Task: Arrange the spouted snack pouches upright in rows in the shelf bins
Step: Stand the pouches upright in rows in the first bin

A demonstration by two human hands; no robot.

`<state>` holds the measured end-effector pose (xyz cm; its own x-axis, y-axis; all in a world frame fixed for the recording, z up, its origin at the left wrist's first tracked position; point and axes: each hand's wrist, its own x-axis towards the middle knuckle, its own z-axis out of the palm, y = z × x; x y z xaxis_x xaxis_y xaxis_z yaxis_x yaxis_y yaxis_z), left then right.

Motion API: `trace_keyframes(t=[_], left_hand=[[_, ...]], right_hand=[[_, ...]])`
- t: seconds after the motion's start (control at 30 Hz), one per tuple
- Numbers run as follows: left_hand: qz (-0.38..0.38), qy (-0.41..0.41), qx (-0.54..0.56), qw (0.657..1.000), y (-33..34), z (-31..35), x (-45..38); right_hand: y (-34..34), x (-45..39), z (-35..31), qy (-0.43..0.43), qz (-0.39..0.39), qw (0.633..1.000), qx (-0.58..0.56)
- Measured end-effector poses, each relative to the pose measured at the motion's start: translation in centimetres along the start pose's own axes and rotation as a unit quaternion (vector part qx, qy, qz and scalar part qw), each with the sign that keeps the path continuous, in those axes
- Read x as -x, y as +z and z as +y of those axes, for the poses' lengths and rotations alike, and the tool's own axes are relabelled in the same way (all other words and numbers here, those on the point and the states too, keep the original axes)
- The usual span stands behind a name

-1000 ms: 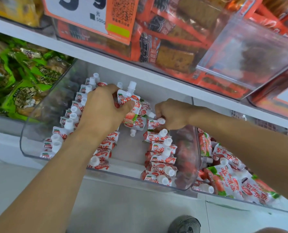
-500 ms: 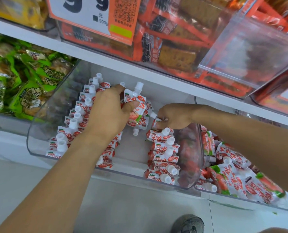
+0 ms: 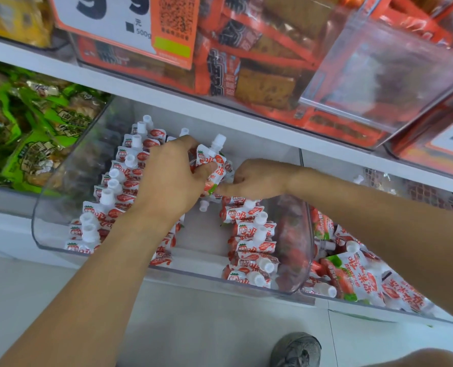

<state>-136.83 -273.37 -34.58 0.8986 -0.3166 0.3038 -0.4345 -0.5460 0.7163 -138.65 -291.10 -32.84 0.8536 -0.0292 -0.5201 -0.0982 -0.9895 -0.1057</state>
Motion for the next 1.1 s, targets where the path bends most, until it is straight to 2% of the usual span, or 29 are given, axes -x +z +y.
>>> trace_keyframes(t=[0.13,0.27,0.47,0.7,0.77,0.83,0.9,1.1], left_hand=[[-0.003,0.001,-0.005,1.000,0.1,-0.1,0.1],[0.003,-0.003,-0.007,1.000,0.0,-0.2,0.3],[0.004,-0.009,0.011,1.000,-0.2,-0.1,0.1],[-0.022,-0.026,0.036,0.999,0.1,0.0,0.3],[-0.028,-0.027,0.032,0.999,0.3,0.1,0.3],[-0.025,-0.022,0.024,0.999,0.7,0.3,0.4],[-0.017,-0.013,0.019,1.000,1.3,0.9,0.3],[-0.008,-0.006,0.072,0.997,4.7,2.7,-2.0]], right_hand=[[1.8,-0.2,-1.2,-0.010,0.030,0.997,0.066],[0.7,0.4,-0.6,-0.010,-0.035,0.985,0.170],[0.2,0.5,-1.0,-0.014,-0.117,0.980,0.163],[0.3,0.7,-1.0,-0.027,-0.160,0.974,0.158],[0.7,2.0,0.0,-0.022,-0.116,0.985,0.124],[1.4,4.0,1.3,-0.032,0.009,0.991,0.127],[2.4,6.2,2.1,-0.048,0.111,0.979,0.161],[4.1,8.4,2.7,-0.106,0.182,0.964,0.159]])
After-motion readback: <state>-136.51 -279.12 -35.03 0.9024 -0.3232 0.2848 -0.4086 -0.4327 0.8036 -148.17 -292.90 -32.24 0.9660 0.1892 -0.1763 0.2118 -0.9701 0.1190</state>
